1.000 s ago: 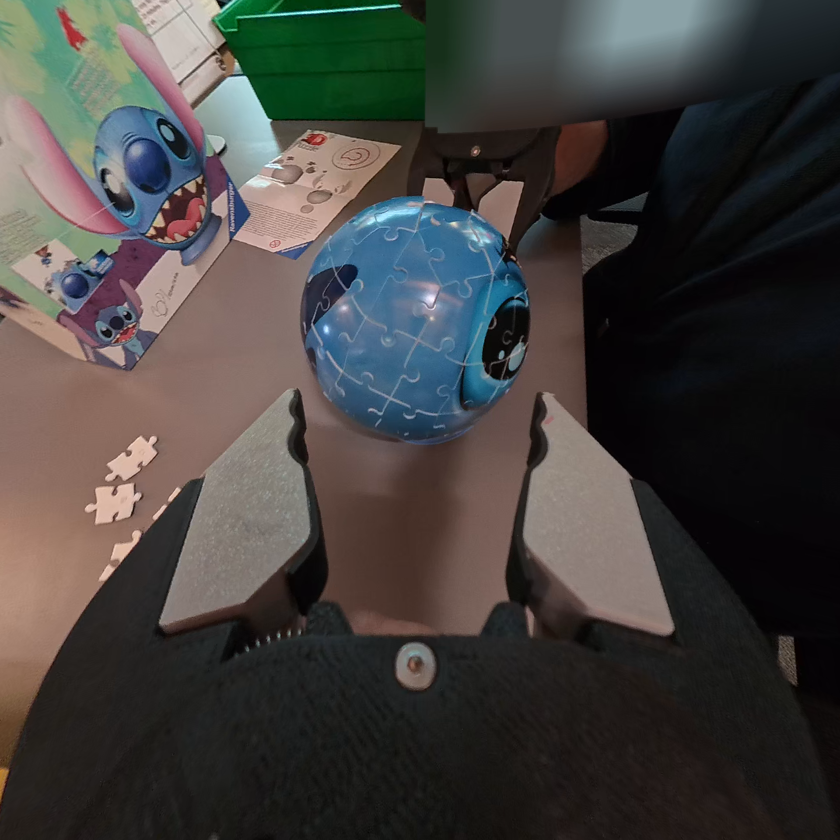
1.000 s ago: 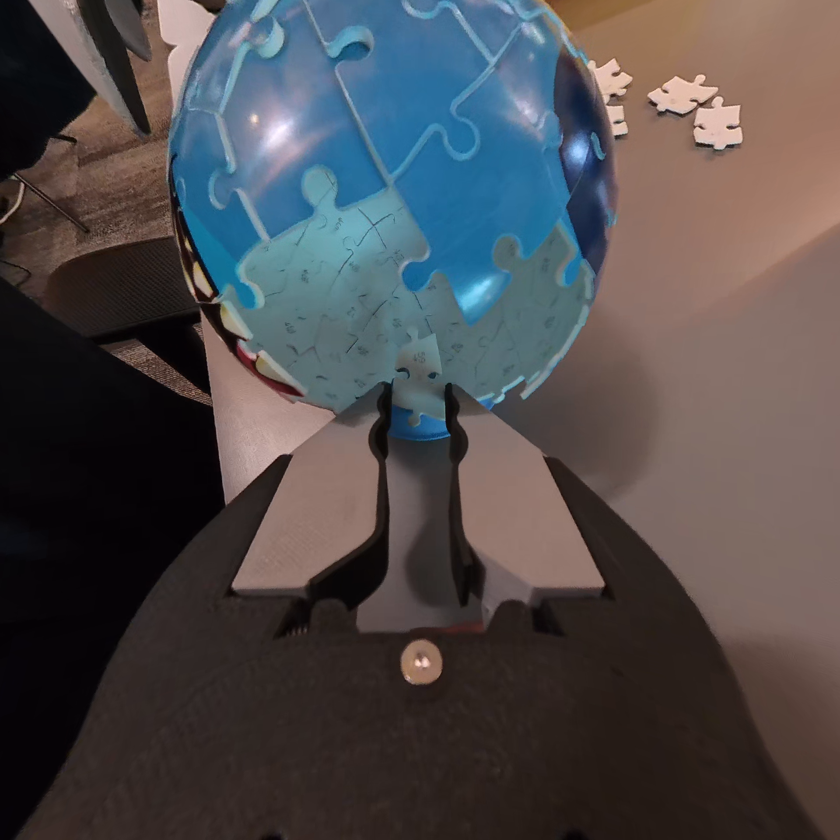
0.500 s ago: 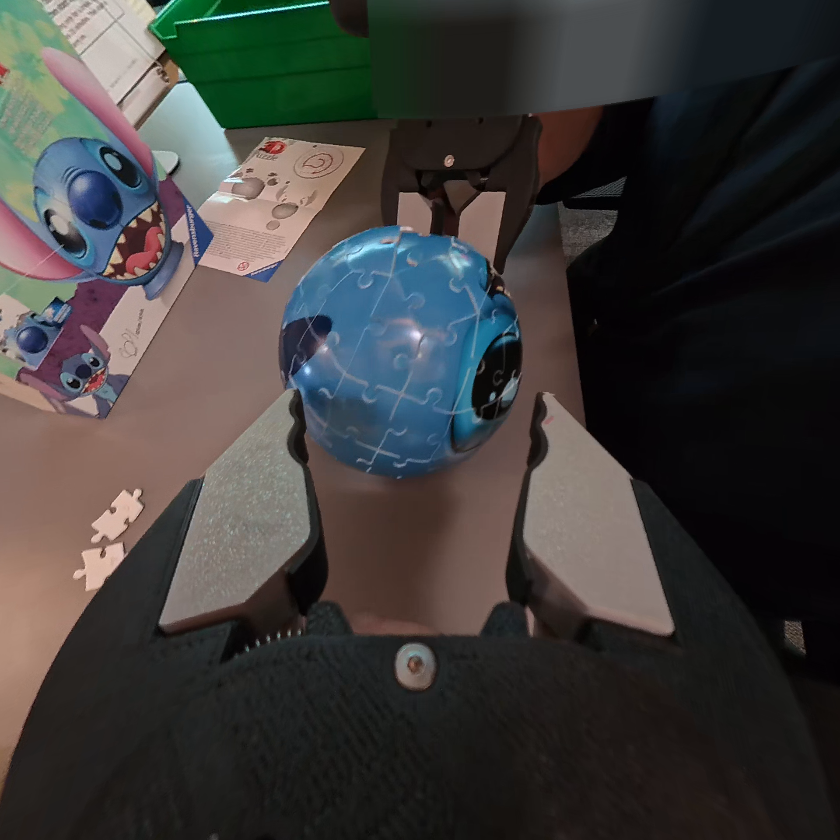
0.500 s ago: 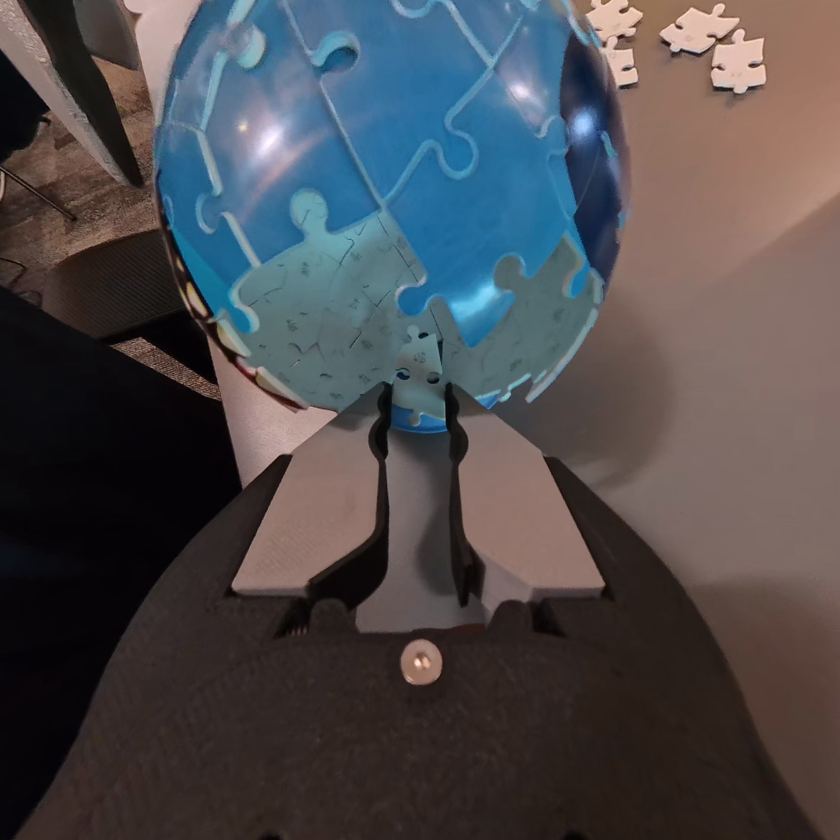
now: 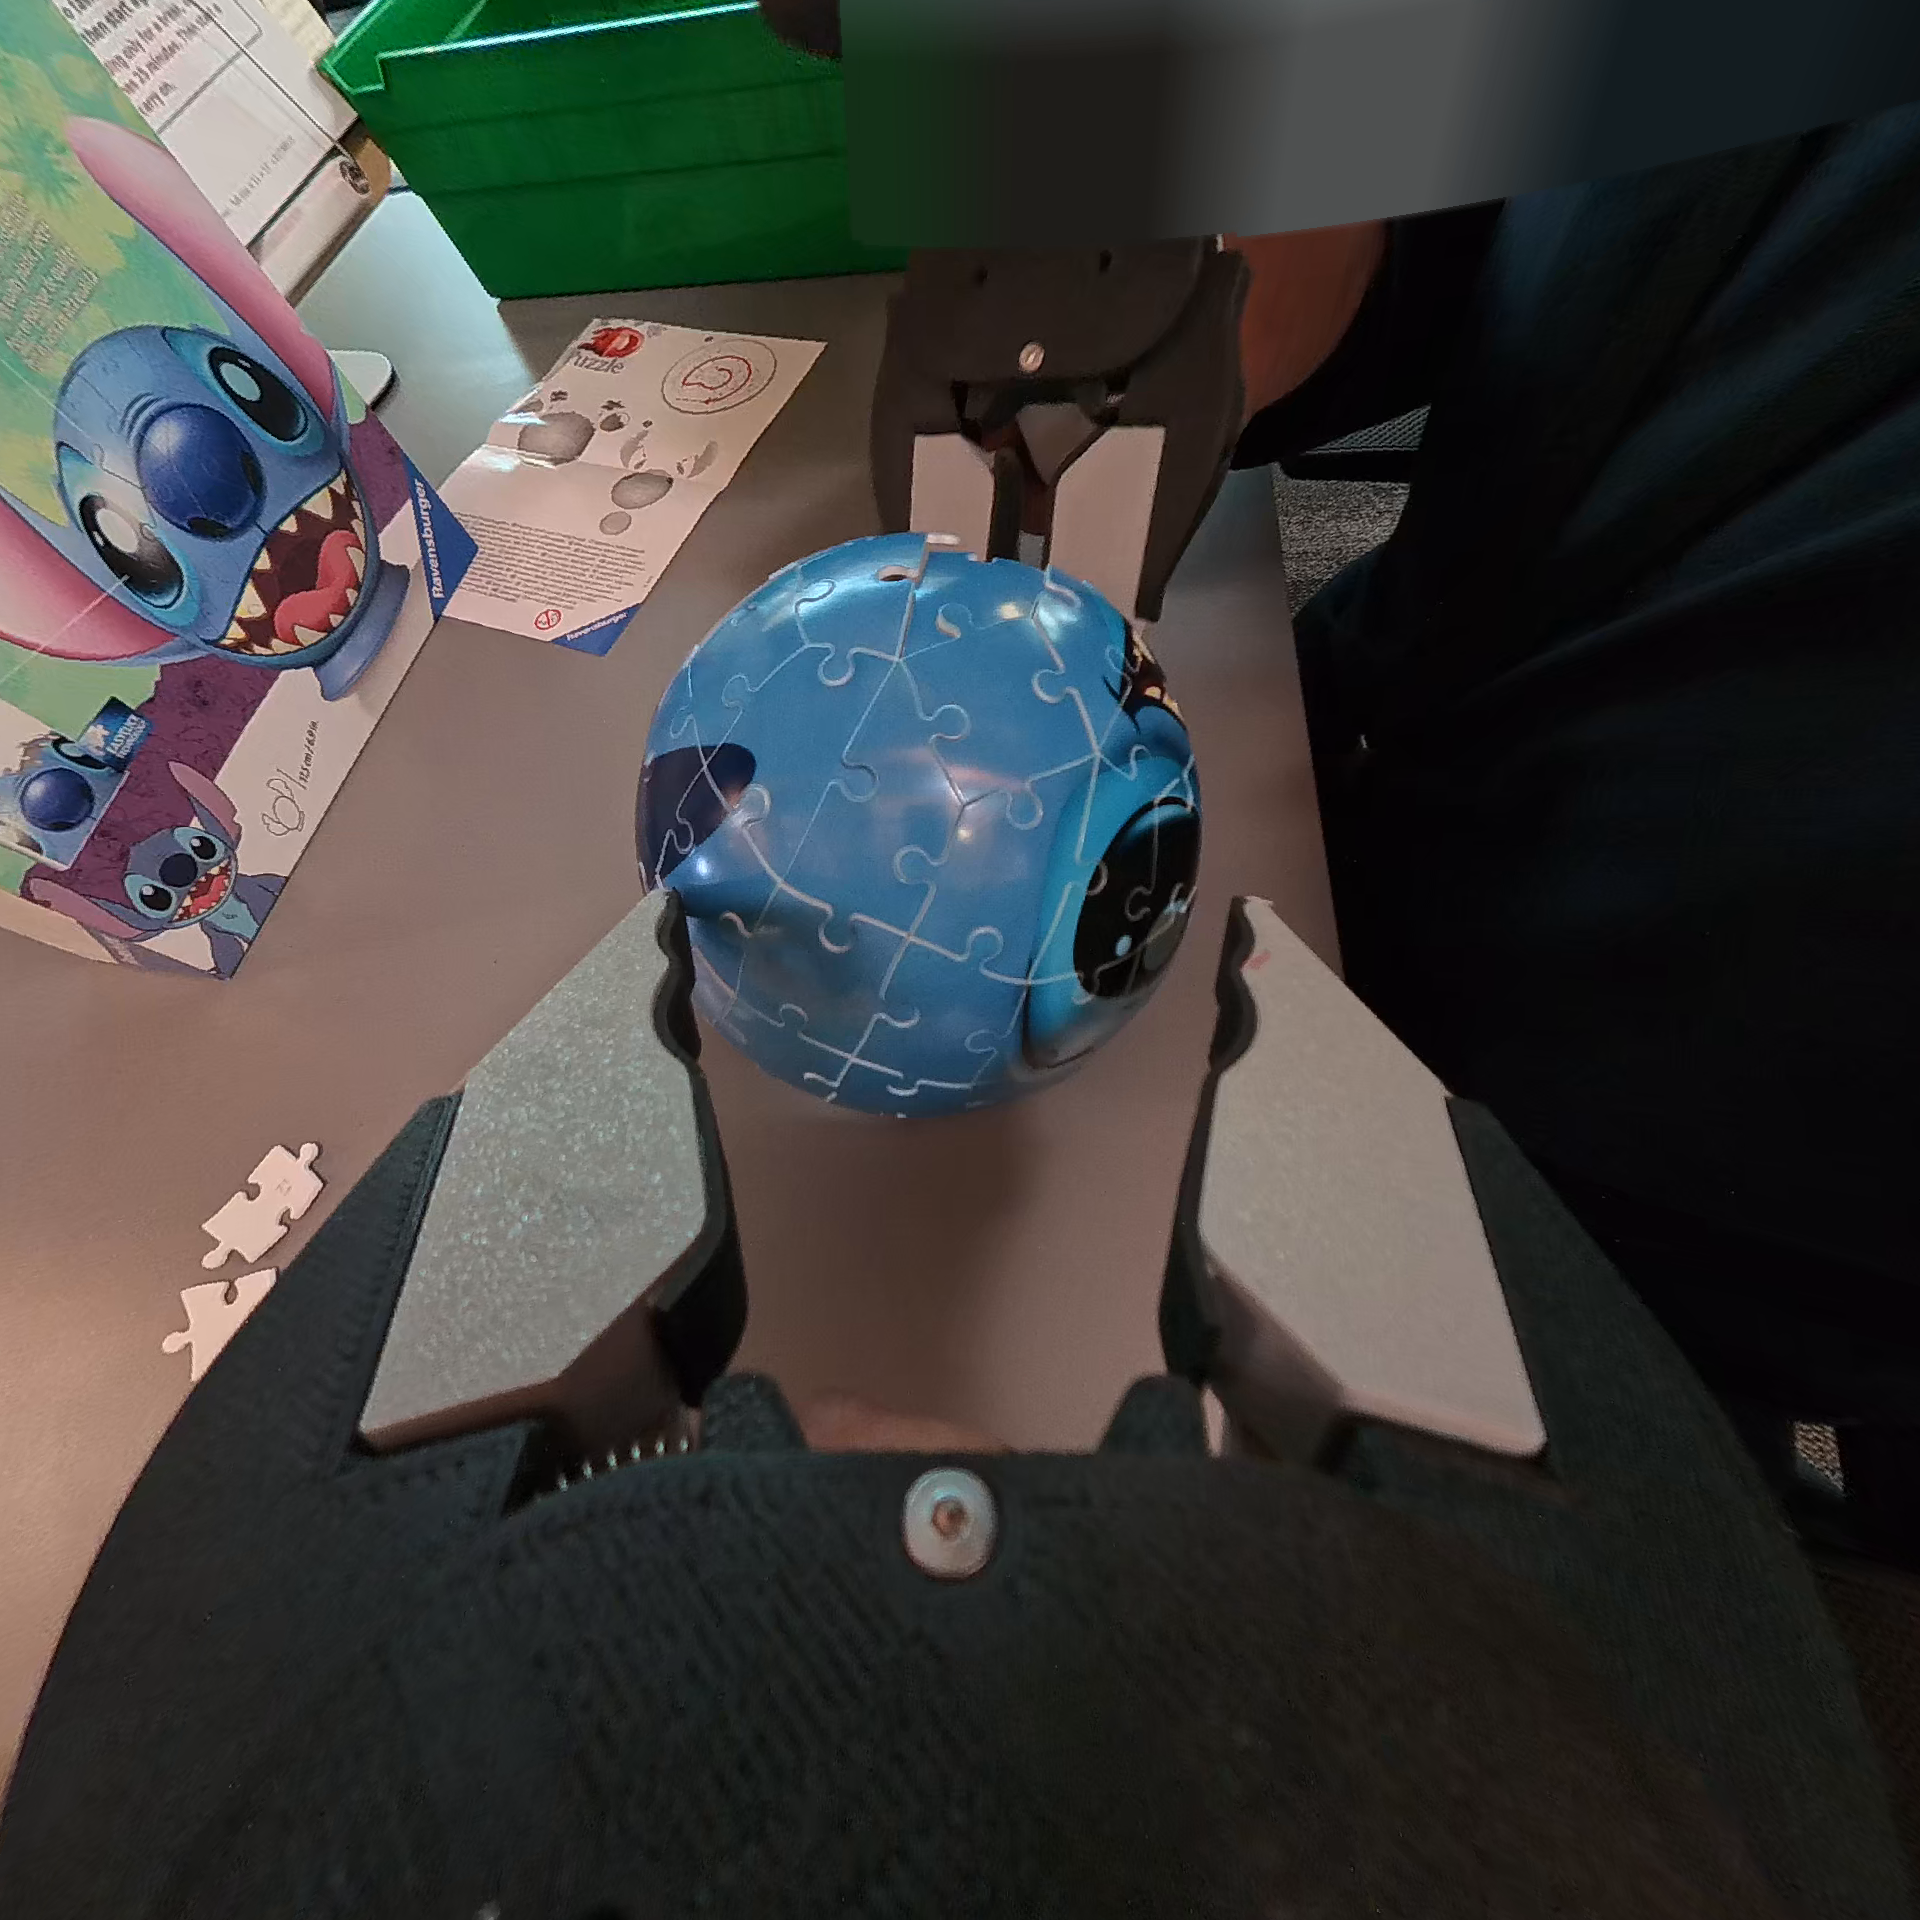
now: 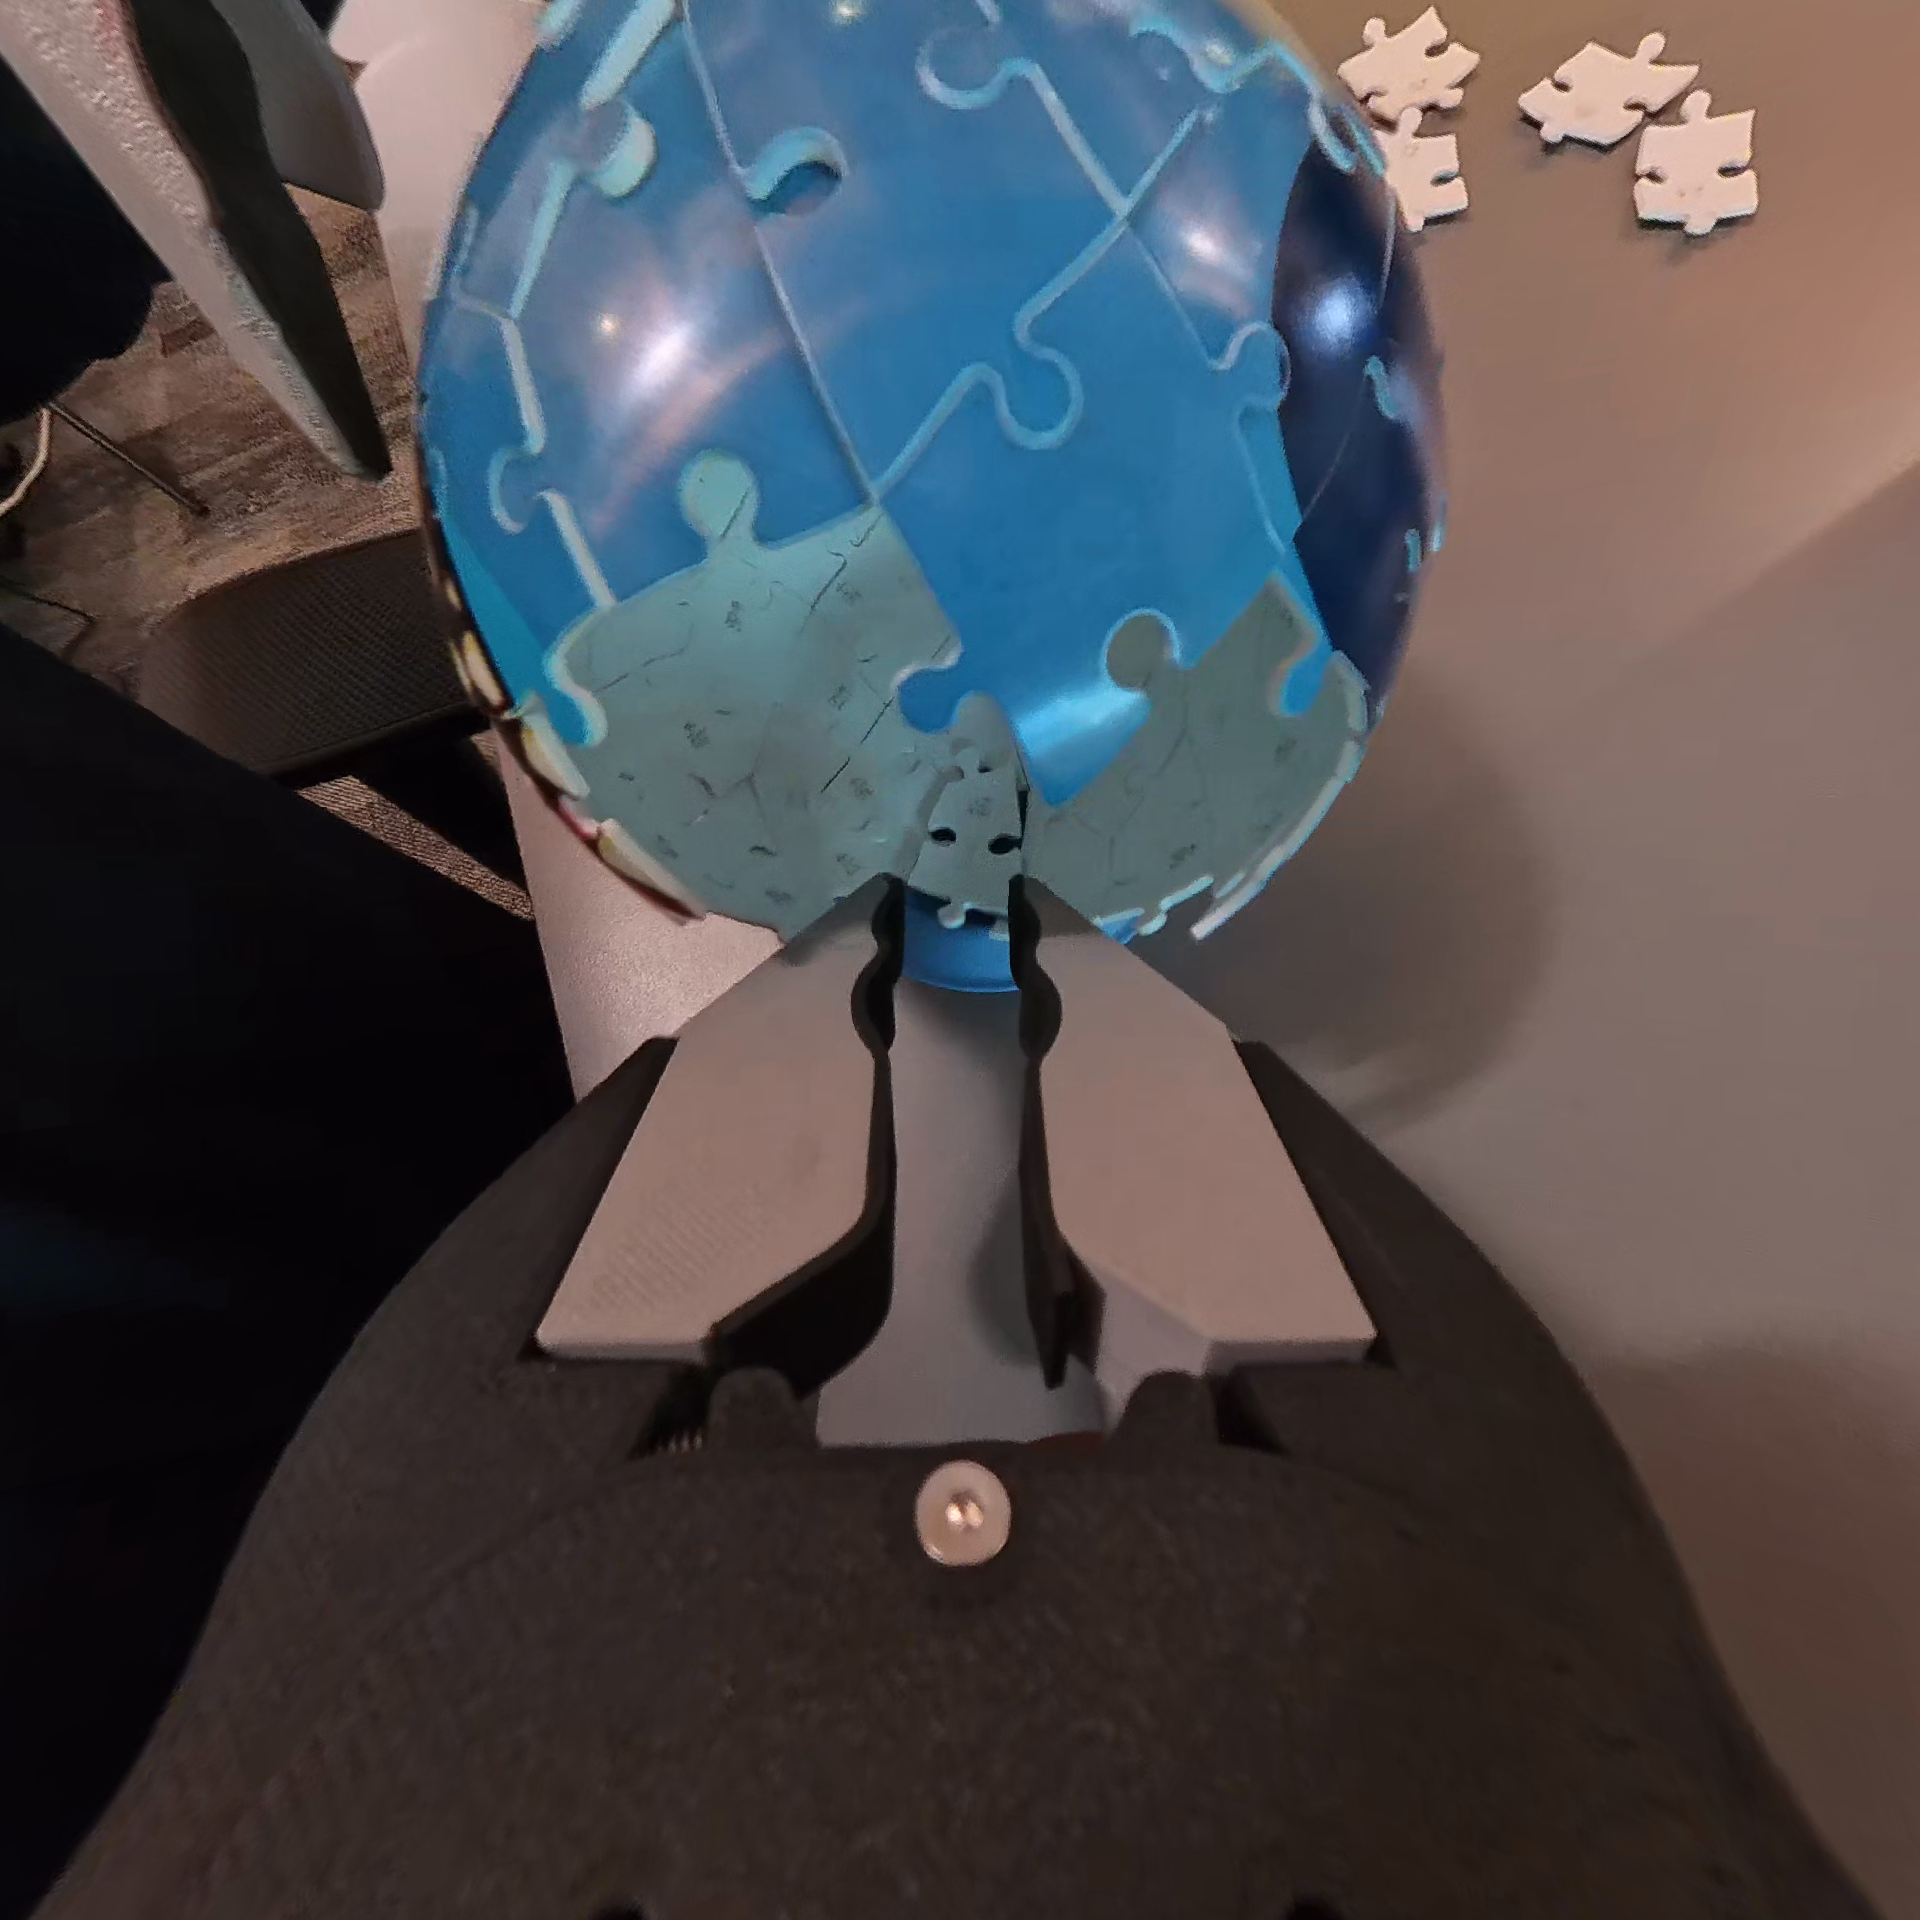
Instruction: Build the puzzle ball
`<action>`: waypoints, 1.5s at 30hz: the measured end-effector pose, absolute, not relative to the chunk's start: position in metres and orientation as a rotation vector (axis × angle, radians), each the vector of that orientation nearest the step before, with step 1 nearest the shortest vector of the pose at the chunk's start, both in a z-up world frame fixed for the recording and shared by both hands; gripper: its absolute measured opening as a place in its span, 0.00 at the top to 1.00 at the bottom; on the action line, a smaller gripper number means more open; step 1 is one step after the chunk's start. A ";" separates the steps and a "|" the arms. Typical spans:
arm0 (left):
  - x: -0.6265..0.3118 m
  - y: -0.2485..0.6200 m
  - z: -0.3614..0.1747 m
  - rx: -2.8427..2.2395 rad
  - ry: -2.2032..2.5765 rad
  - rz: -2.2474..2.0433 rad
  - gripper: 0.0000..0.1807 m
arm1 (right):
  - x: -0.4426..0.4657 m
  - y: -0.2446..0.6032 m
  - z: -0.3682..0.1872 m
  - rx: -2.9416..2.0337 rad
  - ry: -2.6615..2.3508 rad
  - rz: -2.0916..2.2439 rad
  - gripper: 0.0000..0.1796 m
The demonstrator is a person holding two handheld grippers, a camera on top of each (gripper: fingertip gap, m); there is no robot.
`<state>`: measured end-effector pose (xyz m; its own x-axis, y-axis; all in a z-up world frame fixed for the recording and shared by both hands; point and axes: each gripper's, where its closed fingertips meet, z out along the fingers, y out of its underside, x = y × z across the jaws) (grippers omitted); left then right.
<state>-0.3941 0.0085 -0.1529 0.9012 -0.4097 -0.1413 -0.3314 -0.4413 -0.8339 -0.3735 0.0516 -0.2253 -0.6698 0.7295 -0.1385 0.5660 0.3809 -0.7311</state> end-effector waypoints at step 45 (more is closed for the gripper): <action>-0.398 0.017 -0.151 -2.082 0.402 -0.126 0.47 | -0.316 0.039 -0.257 0.319 -2.856 0.915 0.23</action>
